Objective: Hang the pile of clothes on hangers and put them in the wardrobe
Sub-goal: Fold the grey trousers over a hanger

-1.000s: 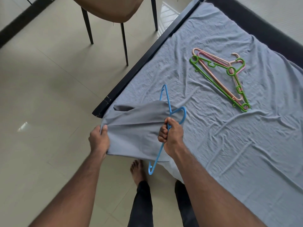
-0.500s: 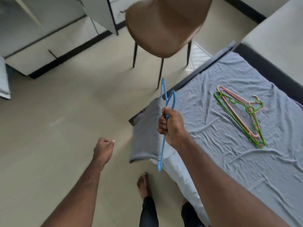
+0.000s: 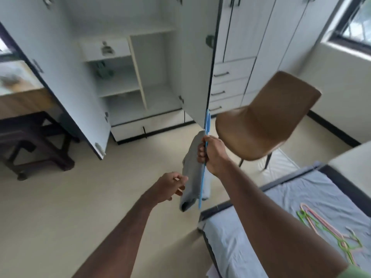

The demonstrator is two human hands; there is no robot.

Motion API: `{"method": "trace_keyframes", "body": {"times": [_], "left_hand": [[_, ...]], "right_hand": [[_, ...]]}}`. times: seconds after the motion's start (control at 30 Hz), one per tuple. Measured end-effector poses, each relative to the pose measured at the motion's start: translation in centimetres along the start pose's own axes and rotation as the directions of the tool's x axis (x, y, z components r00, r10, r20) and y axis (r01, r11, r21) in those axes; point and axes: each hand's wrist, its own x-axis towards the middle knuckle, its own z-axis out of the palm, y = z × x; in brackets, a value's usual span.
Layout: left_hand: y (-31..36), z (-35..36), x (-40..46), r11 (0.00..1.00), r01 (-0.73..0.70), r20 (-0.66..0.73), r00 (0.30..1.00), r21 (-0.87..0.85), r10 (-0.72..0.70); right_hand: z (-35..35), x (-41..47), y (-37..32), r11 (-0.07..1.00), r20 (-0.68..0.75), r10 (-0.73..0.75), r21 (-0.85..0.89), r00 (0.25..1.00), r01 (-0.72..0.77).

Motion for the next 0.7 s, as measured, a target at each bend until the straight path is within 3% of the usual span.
{"method": "trace_keyframes", "body": {"times": [0.1, 0.17, 0.33, 0.4, 0.5, 0.57, 0.7], "left_hand": [[4.7, -5.6, -2.2, 0.995, -0.103, -0.025, 0.994, 0.018, 0.103], [7.5, -9.8, -4.0, 0.977, -0.202, -0.128, 0.970, 0.065, 0.209], [11.7, -18.8, -7.4, 0.883, -0.467, -0.370, 0.829, -0.044, 0.420], [12.8, -21.9, -7.8, 0.882, -0.470, -0.477, 0.765, 0.046, 0.433], [14.5, -25.7, -6.8, 0.909, -0.353, -0.649, 0.641, 0.223, 0.409], [15.9, -28.1, -5.8, 0.899, -0.334, -0.700, 0.569, 0.284, 0.433], [18.6, -32.6, -3.9, 0.866, -0.405, -0.726, 0.496, 0.292, 0.477]], "right_hand": [[6.1, -0.8, -4.9, 0.997, 0.038, -0.049, 0.063, 0.998, 0.047], [10.1, -1.6, -8.4, 0.989, 0.065, -0.075, 0.133, 0.995, 0.066], [18.4, -2.7, -15.9, 0.944, 0.192, -0.141, 0.322, 0.971, 0.073], [21.3, -3.0, -18.6, 0.942, 0.243, -0.142, 0.332, 0.960, 0.055], [25.0, -3.0, -21.2, 0.951, 0.314, -0.139, 0.306, 0.939, 0.039], [27.3, -2.8, -22.5, 0.960, 0.365, -0.147, 0.276, 0.919, 0.044], [30.4, -0.1, -25.5, 0.982, 0.411, -0.160, 0.161, 0.897, 0.101]]}}
